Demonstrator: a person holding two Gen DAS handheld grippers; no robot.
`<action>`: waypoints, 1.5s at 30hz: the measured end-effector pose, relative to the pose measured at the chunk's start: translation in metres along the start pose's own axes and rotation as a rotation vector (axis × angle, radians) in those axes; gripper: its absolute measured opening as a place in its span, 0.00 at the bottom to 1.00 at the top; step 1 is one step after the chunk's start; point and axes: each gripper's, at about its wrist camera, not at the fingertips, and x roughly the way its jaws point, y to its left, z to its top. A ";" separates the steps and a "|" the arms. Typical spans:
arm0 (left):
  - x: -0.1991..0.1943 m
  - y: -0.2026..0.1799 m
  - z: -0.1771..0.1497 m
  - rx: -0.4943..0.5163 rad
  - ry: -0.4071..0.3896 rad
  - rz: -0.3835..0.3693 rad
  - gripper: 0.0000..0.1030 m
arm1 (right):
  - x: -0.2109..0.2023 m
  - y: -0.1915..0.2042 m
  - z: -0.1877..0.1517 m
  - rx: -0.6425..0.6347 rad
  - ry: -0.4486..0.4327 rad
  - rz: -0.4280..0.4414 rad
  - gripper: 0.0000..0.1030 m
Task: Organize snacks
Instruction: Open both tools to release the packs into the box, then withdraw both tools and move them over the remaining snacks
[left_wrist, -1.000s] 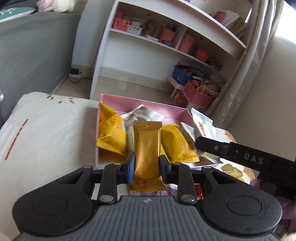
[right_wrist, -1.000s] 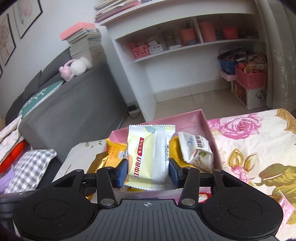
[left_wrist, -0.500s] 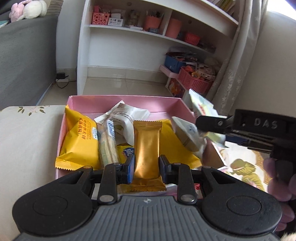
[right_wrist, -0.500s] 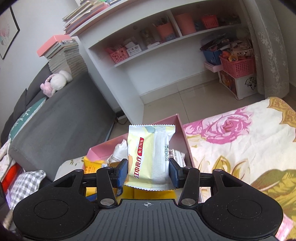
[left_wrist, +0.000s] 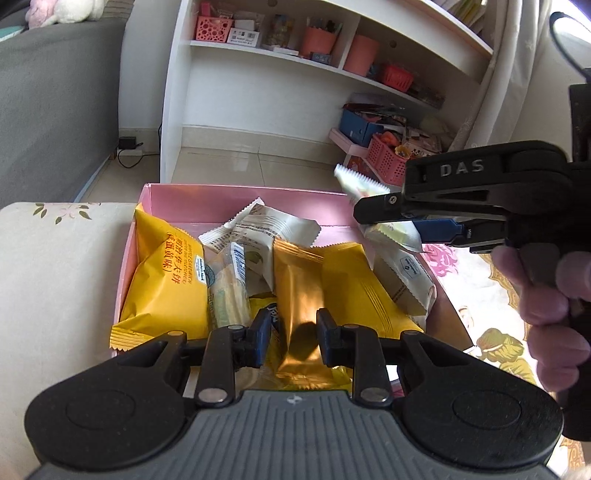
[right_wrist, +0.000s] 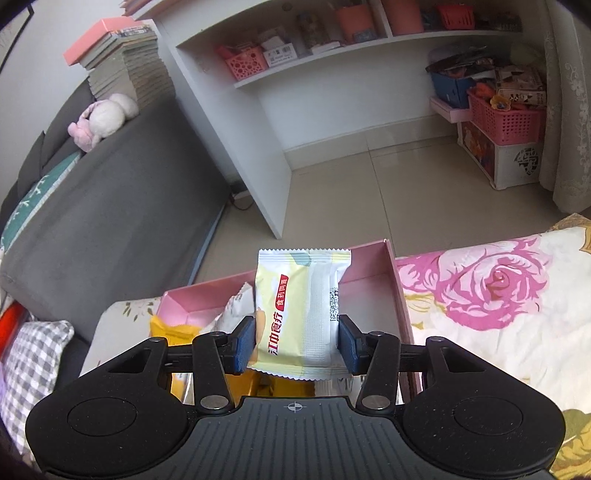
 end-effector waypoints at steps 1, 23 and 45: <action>-0.001 0.001 0.000 -0.003 0.000 -0.004 0.25 | 0.002 0.000 0.001 0.005 0.005 -0.008 0.46; -0.061 -0.014 -0.010 0.058 -0.010 0.031 0.75 | -0.083 0.030 -0.031 -0.094 -0.048 -0.031 0.83; -0.106 0.012 -0.070 0.137 -0.029 0.103 1.00 | -0.143 0.021 -0.132 -0.245 -0.164 -0.111 0.95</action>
